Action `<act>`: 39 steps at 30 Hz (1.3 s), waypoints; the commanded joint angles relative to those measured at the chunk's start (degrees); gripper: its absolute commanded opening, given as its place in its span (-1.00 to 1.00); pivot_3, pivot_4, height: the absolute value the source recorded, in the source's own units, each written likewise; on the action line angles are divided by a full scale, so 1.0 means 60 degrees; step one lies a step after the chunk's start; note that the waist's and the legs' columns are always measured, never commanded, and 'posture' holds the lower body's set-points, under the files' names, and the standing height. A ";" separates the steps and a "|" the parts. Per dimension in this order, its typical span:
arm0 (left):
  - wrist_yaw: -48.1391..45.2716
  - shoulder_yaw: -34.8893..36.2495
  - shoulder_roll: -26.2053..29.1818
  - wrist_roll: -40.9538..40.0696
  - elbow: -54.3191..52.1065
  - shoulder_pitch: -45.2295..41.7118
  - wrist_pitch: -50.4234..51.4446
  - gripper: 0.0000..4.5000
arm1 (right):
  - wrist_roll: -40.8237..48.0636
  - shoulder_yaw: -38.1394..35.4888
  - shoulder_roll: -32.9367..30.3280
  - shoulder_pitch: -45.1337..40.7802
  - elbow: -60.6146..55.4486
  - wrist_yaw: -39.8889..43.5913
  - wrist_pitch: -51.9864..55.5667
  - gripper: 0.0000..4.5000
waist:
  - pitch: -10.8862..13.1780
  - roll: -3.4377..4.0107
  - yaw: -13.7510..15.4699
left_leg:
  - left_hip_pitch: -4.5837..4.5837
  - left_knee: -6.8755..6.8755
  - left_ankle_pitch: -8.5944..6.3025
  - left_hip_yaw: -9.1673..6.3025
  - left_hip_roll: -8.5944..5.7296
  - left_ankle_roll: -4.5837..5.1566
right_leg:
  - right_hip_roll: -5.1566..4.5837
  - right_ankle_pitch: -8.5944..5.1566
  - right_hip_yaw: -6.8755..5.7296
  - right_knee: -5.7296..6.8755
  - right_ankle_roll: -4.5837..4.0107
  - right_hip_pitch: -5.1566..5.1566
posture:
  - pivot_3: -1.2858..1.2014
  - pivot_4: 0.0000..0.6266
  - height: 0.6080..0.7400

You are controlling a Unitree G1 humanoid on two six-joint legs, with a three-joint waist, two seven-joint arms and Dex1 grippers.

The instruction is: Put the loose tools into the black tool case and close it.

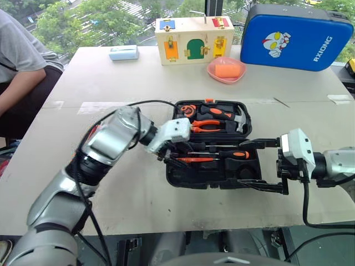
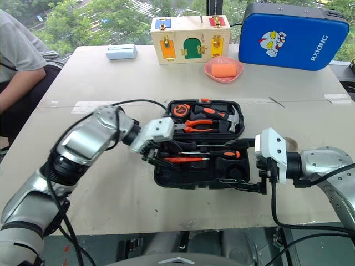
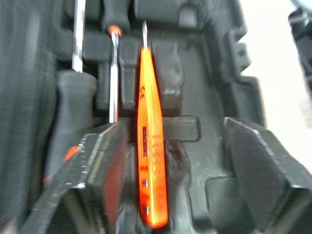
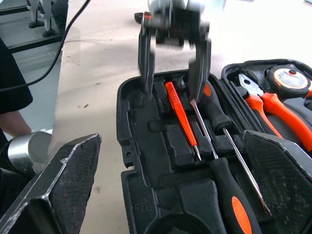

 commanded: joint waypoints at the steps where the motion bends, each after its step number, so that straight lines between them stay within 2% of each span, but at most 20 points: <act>1: -0.0026 0.1042 0.0273 -0.0733 -0.0236 0.0424 0.0063 0.49 | 0.0163 -0.0081 -0.0003 -0.0055 -0.0222 -0.0002 0.0013 1.00 | -0.0001 0.0001 0.0000 | 0.0000 0.0000 0.0000 -0.0001 0.0000 0.0000 | 0.0000 0.0000 -0.0002 0.0000 0.0000 0.0000 | 0.03 -0.52 0.93; 3: 0.0470 0.1401 -0.0123 -0.0958 -0.0065 0.0619 0.0060 0.49 | 0.0144 -0.0074 -0.0011 -0.0063 -0.0193 0.0005 0.0018 1.00 | -0.0001 0.0001 0.0042 | 0.0001 0.0002 0.0000 -0.0002 0.0000 0.0000 | -0.0001 0.0000 -0.0004 0.0001 0.0000 0.0002 | 0.03 -0.52 0.93; 4: 0.0665 0.1515 -0.0345 -0.1057 0.0017 0.0672 0.0066 0.26 | 0.0132 -0.0061 -0.0011 -0.0077 -0.0175 0.0006 0.0019 1.00 | -0.0001 0.0000 0.0078 | 0.0000 0.0005 0.0000 -0.0006 -0.0004 0.0000 | -0.0005 0.0000 -0.0011 0.0000 0.0000 0.0006 | 0.03 -0.52 0.93; 5: 0.0913 0.1532 -0.0592 -0.1026 0.0166 0.0729 0.0028 0.19 | 0.0115 -0.0030 0.0000 -0.0107 -0.0158 -0.0006 0.0025 1.00 | 0.0000 0.0000 0.0117 | -0.0002 0.0016 0.0001 -0.0010 -0.0006 0.0001 | -0.0006 0.0000 -0.0019 0.0000 0.0001 0.0010 | 0.03 -0.52 0.93; 6: 0.1230 0.1529 -0.0923 -0.0914 0.0433 0.0824 -0.0178 0.00 | 0.0090 0.0011 0.0014 -0.0148 -0.0139 -0.0021 0.0027 1.00 | -0.0001 0.0001 0.0146 | -0.0005 0.0025 0.0000 -0.0013 -0.0011 0.0001 | -0.0005 0.0001 -0.0022 0.0000 0.0002 0.0013 | 0.03 -0.52 0.93; 8: 0.1663 0.1535 -0.1415 -0.0811 0.0826 0.1000 -0.0337 -0.39 | -0.0023 0.0090 0.0013 -0.0213 -0.0114 -0.0048 -0.0021 1.00 | -0.0001 0.0001 0.0150 | -0.0003 0.0038 0.0001 -0.0010 -0.0019 0.0002 | -0.0006 0.0003 -0.0018 0.0003 0.0006 0.0019 | 0.03 -0.52 0.93; 10: 0.1778 0.1680 -0.1819 -0.0918 0.0990 0.1329 -0.0857 -0.89 | -0.0039 0.0109 0.0013 -0.0239 -0.0106 -0.0083 -0.0008 1.00 | -0.0001 0.0000 0.0129 | -0.0003 0.0041 0.0001 -0.0010 -0.0019 0.0002 | -0.0012 0.0005 -0.0013 0.0006 0.0008 0.0018 | 0.03 -0.52 0.93; 11: 0.1817 0.1785 -0.1980 -0.1035 0.1030 0.1495 -0.1007 -0.99 | -0.0017 0.0107 0.0017 -0.0243 -0.0104 -0.0102 0.0018 1.00 | -0.0001 0.0000 0.0113 | -0.0003 0.0041 0.0001 -0.0011 -0.0018 0.0001 | -0.0014 0.0005 -0.0013 0.0008 0.0008 0.0016 | 0.03 -0.52 0.93; 16: 0.2192 0.1802 -0.2208 -0.0822 0.1187 0.2382 -0.1722 -0.99 | 0.0092 0.0010 -0.0089 -0.0106 -0.0196 -0.0131 0.0077 1.00 | -0.0001 0.0001 0.0033 | -0.0004 0.0025 0.0001 -0.0014 -0.0013 0.0000 | -0.0017 0.0004 -0.0013 0.0007 0.0007 0.0009 | 0.03 -0.52 0.93; 28: 0.2211 0.1006 -0.1743 -0.0090 0.1209 0.2987 -0.1914 -0.99 | 0.0192 -0.0079 -0.0037 0.0120 -0.0334 -0.0199 0.0117 1.00 | -0.0016 0.0013 0.0050 | 0.0002 0.0027 0.0001 -0.0012 -0.0016 0.0001 | -0.0022 0.0005 -0.0011 0.0007 0.0007 0.0014 | 0.03 -0.52 0.93; 32: 0.2151 0.1028 -0.1617 -0.0211 0.1136 0.3002 -0.1615 -0.99 | 0.0140 -0.0099 -0.0017 0.0234 -0.0330 -0.0204 0.0042 1.00 | -0.0022 0.0018 0.0040 | 0.0009 0.0025 0.0001 -0.0012 -0.0016 0.0001 | -0.0021 0.0005 -0.0009 0.0007 0.0007 0.0020 | 0.03 -0.52 0.93; 39: 0.2428 0.1822 -0.1966 -0.1394 0.0839 0.2097 -0.0100 -0.99 | 0.0037 -0.0021 0.0077 0.0330 -0.0287 -0.0258 -0.0090 1.00 | -0.0020 0.0017 0.0037 | 0.0006 0.0025 0.0001 -0.0012 -0.0017 0.0001 | -0.0019 0.0005 -0.0011 0.0007 0.0008 0.0018 | 0.03 -0.52 0.93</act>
